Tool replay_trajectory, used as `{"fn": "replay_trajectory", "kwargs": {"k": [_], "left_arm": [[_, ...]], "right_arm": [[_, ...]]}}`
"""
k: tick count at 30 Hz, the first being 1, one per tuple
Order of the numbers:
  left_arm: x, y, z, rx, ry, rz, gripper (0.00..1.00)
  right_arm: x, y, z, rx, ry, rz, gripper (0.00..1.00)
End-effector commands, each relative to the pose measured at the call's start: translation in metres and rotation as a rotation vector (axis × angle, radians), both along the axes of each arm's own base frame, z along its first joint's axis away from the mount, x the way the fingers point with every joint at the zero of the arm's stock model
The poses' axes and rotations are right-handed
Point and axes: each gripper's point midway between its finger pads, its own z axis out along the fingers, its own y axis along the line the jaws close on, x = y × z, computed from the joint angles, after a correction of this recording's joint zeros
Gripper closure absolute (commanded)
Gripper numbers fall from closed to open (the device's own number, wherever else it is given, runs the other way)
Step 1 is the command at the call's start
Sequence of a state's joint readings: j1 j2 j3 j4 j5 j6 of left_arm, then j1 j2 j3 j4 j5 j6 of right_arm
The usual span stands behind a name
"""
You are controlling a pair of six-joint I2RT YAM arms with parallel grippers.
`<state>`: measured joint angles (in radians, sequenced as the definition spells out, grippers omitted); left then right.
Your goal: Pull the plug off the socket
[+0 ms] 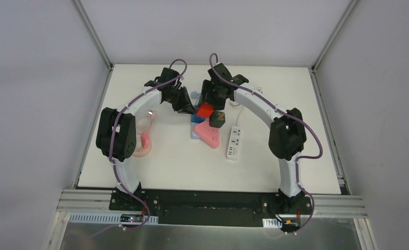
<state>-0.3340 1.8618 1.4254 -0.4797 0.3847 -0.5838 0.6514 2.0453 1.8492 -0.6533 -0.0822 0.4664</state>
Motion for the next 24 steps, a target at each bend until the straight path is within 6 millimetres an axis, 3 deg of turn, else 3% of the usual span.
{"fn": "replay_trajectory", "kwargs": {"k": [1,6,12,24], "left_arm": [[-0.036,0.031,-0.055,0.19,0.19,0.008,0.82],[-0.034,0.033,-0.055,0.205,0.191,0.013,0.82],[-0.034,0.034,-0.058,0.216,0.199,0.011,0.83],[-0.036,0.038,-0.059,0.236,0.201,0.002,0.83]], "right_arm": [[0.004,0.03,0.074,0.194,-0.189,0.106,1.0],[-0.007,0.031,0.078,0.175,-0.357,0.197,1.0],[0.003,0.023,0.091,0.16,-0.412,0.126,1.0],[0.02,0.009,0.095,0.236,-0.165,-0.063,1.0]]}}
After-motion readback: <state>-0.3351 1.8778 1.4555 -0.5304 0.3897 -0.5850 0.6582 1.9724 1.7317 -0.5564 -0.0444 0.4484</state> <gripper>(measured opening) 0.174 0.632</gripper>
